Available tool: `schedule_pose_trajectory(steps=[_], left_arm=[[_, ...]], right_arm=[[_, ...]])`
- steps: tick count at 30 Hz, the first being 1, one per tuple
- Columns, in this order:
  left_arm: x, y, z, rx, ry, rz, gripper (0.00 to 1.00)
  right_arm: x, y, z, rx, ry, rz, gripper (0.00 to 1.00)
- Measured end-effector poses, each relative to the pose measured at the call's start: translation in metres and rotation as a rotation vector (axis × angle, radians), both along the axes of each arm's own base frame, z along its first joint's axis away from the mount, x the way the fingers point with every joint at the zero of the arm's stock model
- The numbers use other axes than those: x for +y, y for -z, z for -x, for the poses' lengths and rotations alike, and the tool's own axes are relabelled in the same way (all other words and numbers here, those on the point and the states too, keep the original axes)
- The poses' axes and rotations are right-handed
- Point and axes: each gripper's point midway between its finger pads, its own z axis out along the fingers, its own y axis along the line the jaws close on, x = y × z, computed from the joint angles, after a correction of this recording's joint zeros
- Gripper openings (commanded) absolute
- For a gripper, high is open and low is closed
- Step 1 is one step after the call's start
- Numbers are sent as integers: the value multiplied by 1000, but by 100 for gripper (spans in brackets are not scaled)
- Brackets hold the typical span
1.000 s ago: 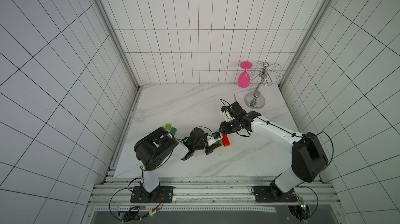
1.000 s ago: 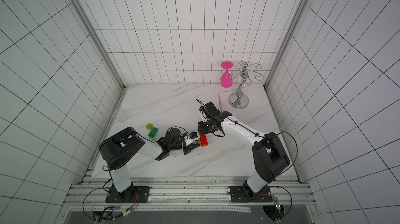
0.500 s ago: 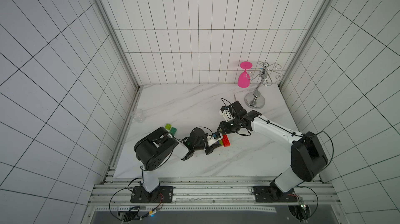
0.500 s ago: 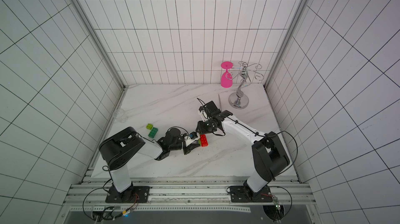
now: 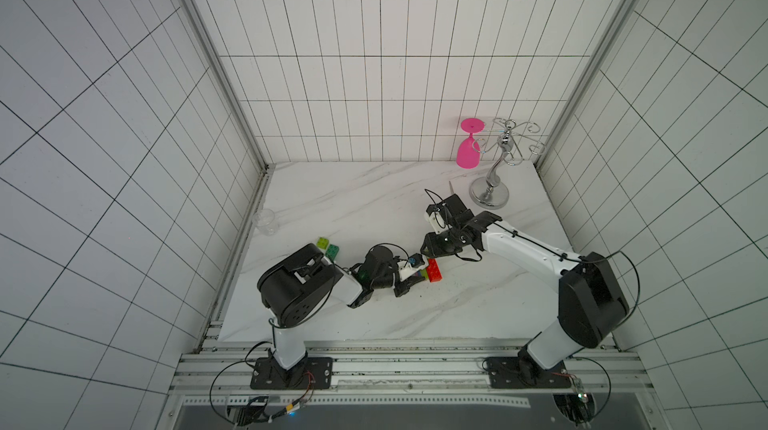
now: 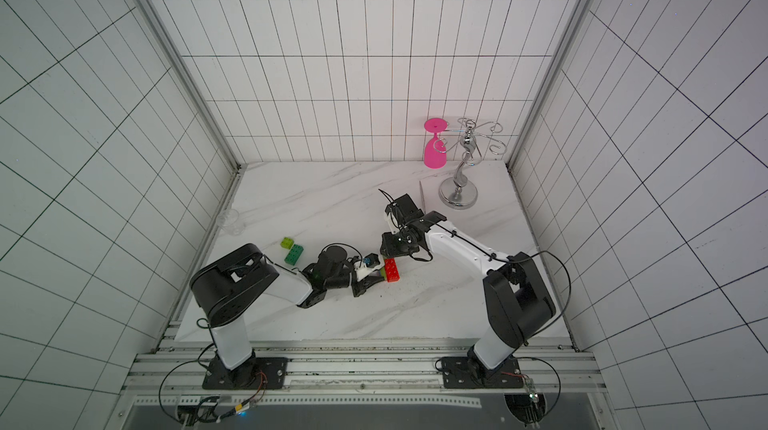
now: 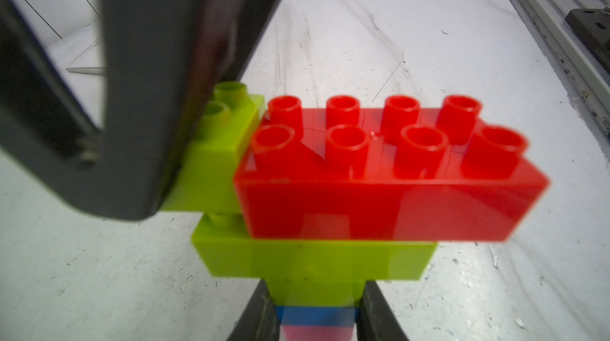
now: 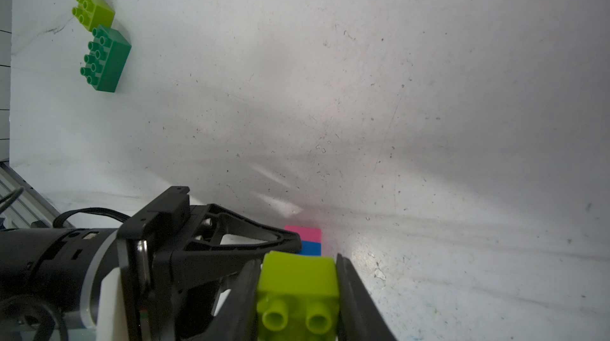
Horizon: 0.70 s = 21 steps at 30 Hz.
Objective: Assemble a spoon with lego
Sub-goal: Assemble the lego brick with the lego brick.
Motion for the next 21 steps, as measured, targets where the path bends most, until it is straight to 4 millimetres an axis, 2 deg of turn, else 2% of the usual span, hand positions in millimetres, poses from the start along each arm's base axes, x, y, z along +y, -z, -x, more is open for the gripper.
schedule_pose_trajectory(steps=[21], left_arm=[[0,1,0,1,0,-4,0]], right_arm=[[3,0,2,18,1,-20,20]])
